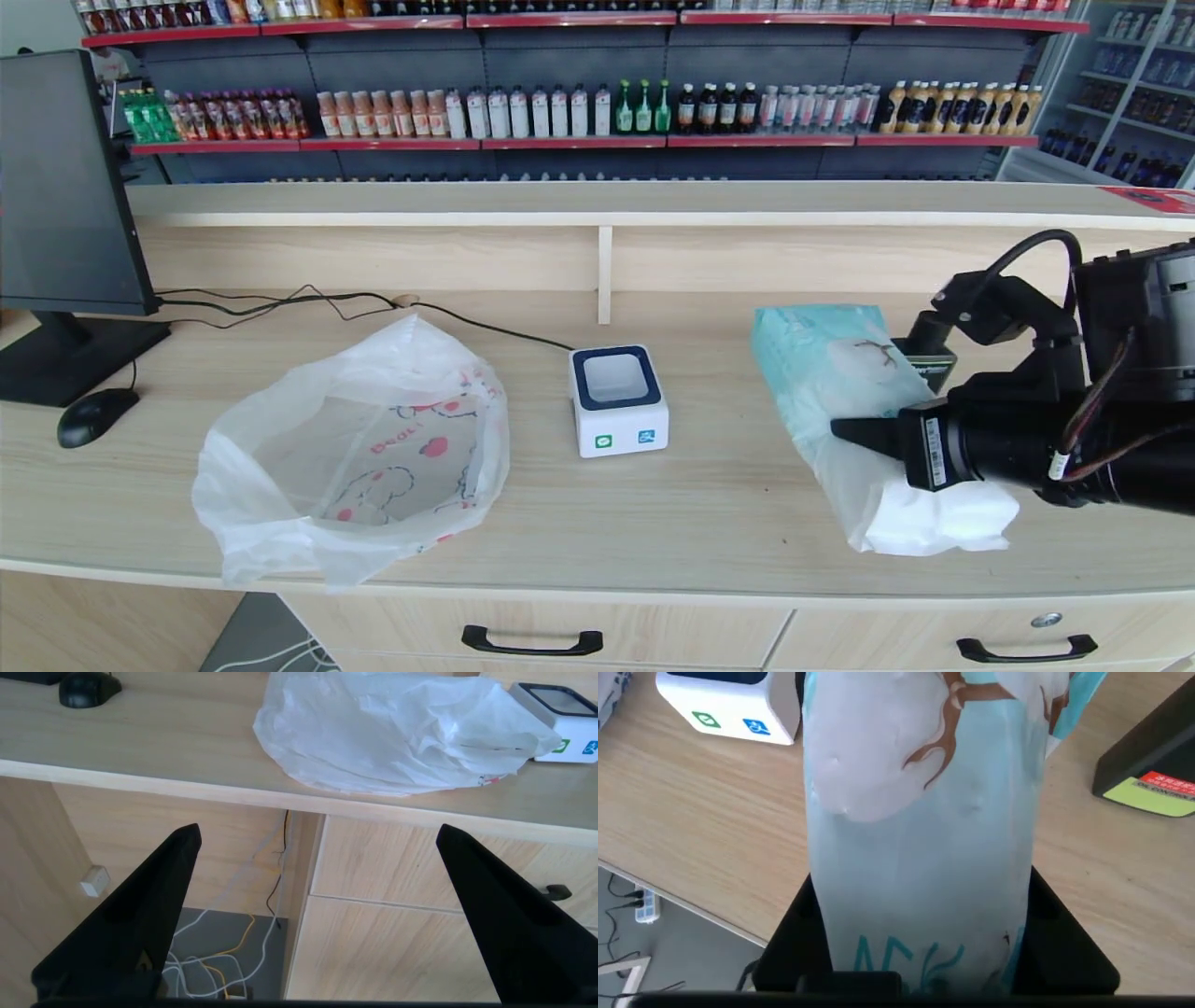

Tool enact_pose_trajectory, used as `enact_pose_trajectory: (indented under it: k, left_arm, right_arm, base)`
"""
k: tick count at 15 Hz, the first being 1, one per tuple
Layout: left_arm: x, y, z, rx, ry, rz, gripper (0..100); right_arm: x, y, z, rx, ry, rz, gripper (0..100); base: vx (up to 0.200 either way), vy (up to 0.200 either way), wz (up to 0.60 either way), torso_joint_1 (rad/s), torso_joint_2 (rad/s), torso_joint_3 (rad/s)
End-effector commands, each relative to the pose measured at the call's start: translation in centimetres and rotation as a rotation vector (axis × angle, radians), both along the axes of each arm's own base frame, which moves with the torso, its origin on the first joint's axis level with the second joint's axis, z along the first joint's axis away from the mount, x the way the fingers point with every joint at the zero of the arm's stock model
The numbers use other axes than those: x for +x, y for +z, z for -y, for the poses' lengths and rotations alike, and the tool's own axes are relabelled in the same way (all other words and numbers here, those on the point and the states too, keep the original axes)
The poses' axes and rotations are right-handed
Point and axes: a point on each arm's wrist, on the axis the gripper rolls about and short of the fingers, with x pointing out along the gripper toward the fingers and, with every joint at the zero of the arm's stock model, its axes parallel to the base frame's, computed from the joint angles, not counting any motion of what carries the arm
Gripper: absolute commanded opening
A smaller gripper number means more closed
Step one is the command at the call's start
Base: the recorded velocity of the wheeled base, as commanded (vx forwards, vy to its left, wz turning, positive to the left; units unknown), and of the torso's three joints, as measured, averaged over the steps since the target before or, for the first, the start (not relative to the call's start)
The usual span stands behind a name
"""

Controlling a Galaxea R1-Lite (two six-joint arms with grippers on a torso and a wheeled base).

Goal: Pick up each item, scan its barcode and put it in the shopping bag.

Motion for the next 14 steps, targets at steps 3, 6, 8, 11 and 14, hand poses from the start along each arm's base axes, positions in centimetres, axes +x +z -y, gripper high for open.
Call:
enact_pose_trajectory:
  k: [3,6,8,11,14]
  left_arm:
    - [0.0,0.0,0.0,0.000,0.000,0.000,100]
    - [0.0,0.0,0.0,0.000,-0.001,0.000,100]
    - [0.0,0.0,0.0,0.000,-0.001,0.000,100]
    - [0.0,0.0,0.0,0.000,0.002,0.000,100]
    - [0.0,0.0,0.0,0.000,-0.001,0.000,100]
  right_arm:
    - [-6.6,0.6,2.3,0.048,0.034,0.099,0]
    - [-12.9,-2.5,4.7,0.063,0.100,0.131,0]
    - [-14.4,-3.7,5.5,0.086,0.092,0.131,0]
    - [-15.0,-3.3,5.9,0.147,0.085,0.149,0]
    - [-13.8,-3.4,4.7,0.345,0.172,0.039,0]
  base:
    - [0.000,0.000,0.00,0.000,0.00,0.000]
    - [0.000,0.000,0.00,0.000,0.00,0.000]
    - [0.000,0.000,0.00,0.000,0.00,0.000]
    - [0.000,0.000,0.00,0.000,0.00,0.000]
    - [0.000,0.000,0.00,0.000,0.00,0.000]
